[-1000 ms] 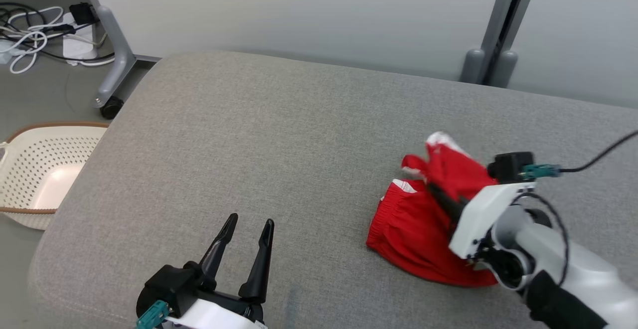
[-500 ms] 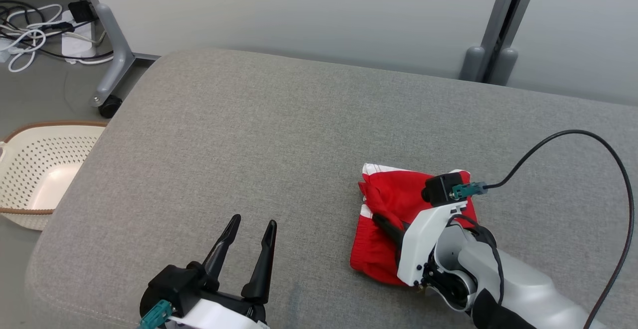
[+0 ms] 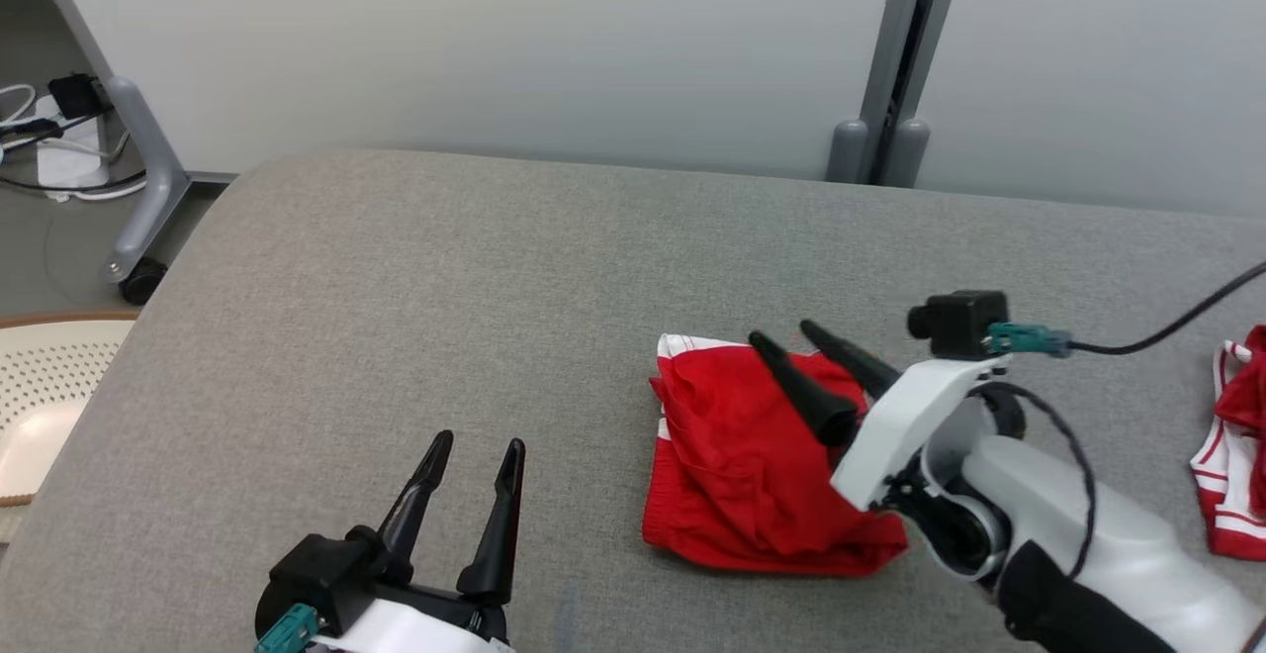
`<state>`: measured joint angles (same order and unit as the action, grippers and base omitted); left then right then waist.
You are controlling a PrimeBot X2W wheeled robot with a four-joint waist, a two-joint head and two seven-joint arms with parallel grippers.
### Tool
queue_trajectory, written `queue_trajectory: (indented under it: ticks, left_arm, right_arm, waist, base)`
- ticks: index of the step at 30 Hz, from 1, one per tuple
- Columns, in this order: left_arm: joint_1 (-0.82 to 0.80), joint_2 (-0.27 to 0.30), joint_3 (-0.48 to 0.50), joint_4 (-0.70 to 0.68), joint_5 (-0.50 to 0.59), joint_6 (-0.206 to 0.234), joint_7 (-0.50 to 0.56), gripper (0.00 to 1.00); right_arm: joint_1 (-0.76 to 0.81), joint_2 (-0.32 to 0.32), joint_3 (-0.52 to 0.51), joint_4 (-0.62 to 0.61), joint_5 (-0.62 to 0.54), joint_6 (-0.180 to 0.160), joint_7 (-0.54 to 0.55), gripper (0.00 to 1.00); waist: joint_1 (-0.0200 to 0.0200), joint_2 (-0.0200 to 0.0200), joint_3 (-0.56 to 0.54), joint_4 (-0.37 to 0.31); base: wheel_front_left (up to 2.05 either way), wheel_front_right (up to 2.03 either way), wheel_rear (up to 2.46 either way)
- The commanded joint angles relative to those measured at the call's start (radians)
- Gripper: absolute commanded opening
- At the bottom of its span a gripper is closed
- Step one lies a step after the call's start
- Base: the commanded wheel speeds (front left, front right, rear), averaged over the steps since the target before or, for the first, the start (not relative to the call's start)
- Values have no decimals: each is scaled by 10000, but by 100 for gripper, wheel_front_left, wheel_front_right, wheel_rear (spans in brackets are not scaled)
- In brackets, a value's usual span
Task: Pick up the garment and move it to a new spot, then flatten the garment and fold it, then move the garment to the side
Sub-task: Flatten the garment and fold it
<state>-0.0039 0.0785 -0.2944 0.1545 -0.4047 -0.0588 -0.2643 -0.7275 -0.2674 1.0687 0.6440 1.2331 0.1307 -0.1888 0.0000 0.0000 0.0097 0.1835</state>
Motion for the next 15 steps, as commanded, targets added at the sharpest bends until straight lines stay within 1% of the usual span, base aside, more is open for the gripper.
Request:
queue_trajectory:
  ticks: [1, 4, 8, 12, 15]
  left_arm:
    - [58, 25, 116, -69, 66, 48, 5, 100]
    - [177, 6, 231, -136, 88, 60, 7, 100]
    - [220, -22, 331, -210, 114, 23, 7, 100]
    - [238, -59, 313, -220, 135, -41, 7, 100]
    - [148, -84, 263, -159, 151, -95, 7, 100]
  right_arm:
    - [118, -292, -160, -207, -166, 2, -217, 100]
    - [343, -1024, -703, -607, -477, 2, -540, 100]
    - [958, -1616, -1452, -825, -915, 2, -701, 100]
    - [1484, -1618, -1844, -651, -1333, 2, -699, 100]
    - [1721, -1236, -2081, -294, -1502, 2, -559, 100]
  waist:
    - [0, 0, -136, -200]
    - [0, 0, -211, -392]
    - [0, 0, -235, -540]
    - [0, 0, -175, -536]
    - [0, 0, -101, -432]
  base:
    - [0, 0, 0]
    - [0, 0, 0]
    - [0, 0, 0]
    - [0, 0, 0]
    - [0, 0, 0]
